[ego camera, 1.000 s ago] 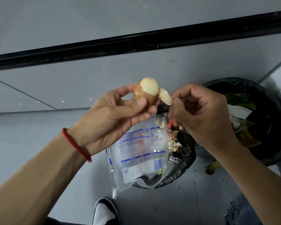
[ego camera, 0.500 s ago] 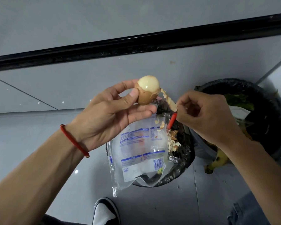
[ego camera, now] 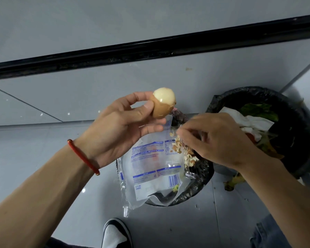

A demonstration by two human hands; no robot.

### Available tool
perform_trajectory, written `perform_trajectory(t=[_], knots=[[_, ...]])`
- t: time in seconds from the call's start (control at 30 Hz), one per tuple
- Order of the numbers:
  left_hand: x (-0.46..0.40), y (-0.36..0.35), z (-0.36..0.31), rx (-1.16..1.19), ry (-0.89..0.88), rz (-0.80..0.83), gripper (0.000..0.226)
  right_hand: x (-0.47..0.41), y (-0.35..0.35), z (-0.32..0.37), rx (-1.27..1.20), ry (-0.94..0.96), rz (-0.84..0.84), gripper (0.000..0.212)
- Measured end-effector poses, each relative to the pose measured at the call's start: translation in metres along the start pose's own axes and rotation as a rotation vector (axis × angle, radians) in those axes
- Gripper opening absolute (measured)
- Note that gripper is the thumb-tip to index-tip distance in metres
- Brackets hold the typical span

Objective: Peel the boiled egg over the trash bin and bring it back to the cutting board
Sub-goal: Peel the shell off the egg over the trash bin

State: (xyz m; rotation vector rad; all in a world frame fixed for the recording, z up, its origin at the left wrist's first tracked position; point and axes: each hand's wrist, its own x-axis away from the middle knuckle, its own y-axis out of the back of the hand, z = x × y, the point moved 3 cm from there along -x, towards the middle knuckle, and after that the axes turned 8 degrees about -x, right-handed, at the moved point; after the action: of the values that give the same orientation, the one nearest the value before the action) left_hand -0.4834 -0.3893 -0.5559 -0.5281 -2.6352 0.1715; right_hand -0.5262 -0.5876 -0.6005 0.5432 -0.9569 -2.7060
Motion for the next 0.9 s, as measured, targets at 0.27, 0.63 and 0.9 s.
perform_trajectory(t=[0.27,0.63,0.9], knots=[[0.003,-0.007,0.009,-0.359,-0.163,-0.110,0.039,0.000,-0.005,0.003,-0.545,-0.234,-0.236,0.020],[0.005,-0.012,0.005,-0.596,-0.273,-0.126,0.042,-0.005,-0.017,0.002,-0.939,-0.365,-0.118,0.018],[0.004,-0.014,0.008,-0.741,-0.354,-0.086,0.045,-0.006,-0.024,0.000,-0.902,-0.394,-0.106,0.017]])
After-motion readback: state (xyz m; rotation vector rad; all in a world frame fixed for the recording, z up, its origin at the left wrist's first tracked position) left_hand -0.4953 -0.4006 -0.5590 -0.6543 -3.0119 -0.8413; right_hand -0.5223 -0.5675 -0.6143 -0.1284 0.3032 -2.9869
